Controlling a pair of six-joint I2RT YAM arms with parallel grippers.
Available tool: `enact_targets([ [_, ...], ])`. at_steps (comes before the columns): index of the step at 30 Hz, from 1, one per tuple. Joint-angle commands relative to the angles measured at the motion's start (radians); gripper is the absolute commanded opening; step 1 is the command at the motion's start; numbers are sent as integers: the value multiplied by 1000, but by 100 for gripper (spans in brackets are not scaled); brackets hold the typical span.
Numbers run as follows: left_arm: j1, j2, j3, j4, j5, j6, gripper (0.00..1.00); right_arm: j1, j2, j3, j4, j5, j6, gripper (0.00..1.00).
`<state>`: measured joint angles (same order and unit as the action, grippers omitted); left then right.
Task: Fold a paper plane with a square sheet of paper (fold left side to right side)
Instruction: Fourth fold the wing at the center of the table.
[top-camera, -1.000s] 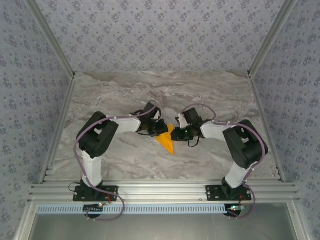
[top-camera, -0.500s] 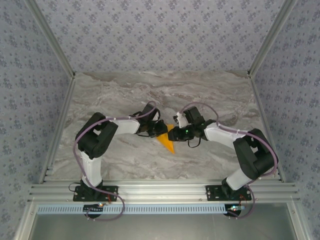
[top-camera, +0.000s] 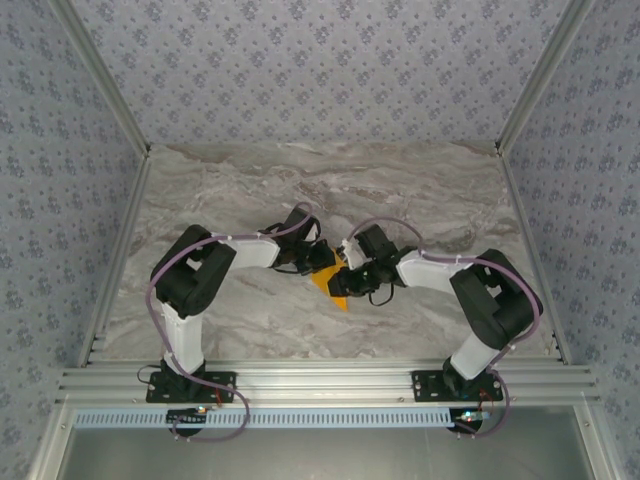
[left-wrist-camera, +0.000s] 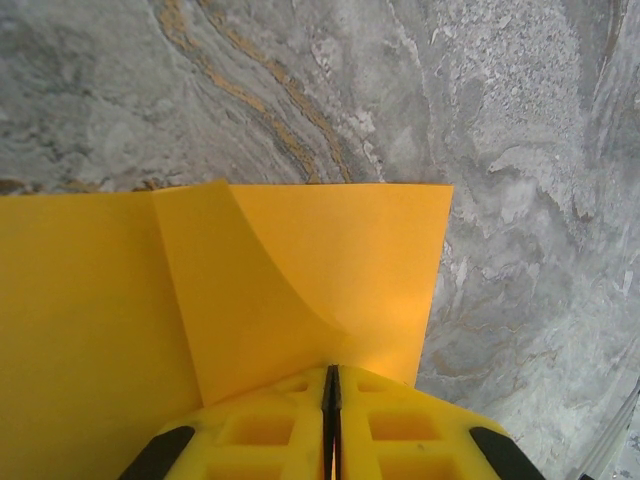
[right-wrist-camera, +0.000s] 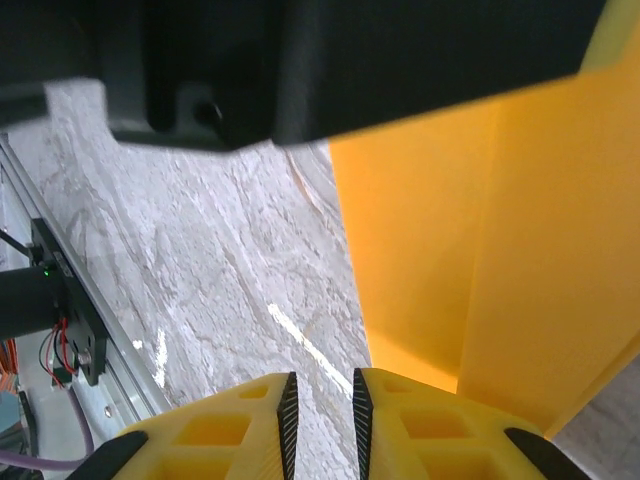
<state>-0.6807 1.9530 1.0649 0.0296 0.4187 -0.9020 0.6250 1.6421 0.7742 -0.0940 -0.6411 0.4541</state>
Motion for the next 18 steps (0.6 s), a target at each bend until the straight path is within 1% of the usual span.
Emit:
enact_targets([
  [1,-11,18,-37,-140,-37,3,10,6,15,-18,-27,22,-11,23],
  [7,-10,20,-36,-142,-39,4,10,15,22,-39,-26,43,-12,23],
  [18,-11,21,-31,-143,-40,2,10,41,31,-51,-5,39,0,23],
])
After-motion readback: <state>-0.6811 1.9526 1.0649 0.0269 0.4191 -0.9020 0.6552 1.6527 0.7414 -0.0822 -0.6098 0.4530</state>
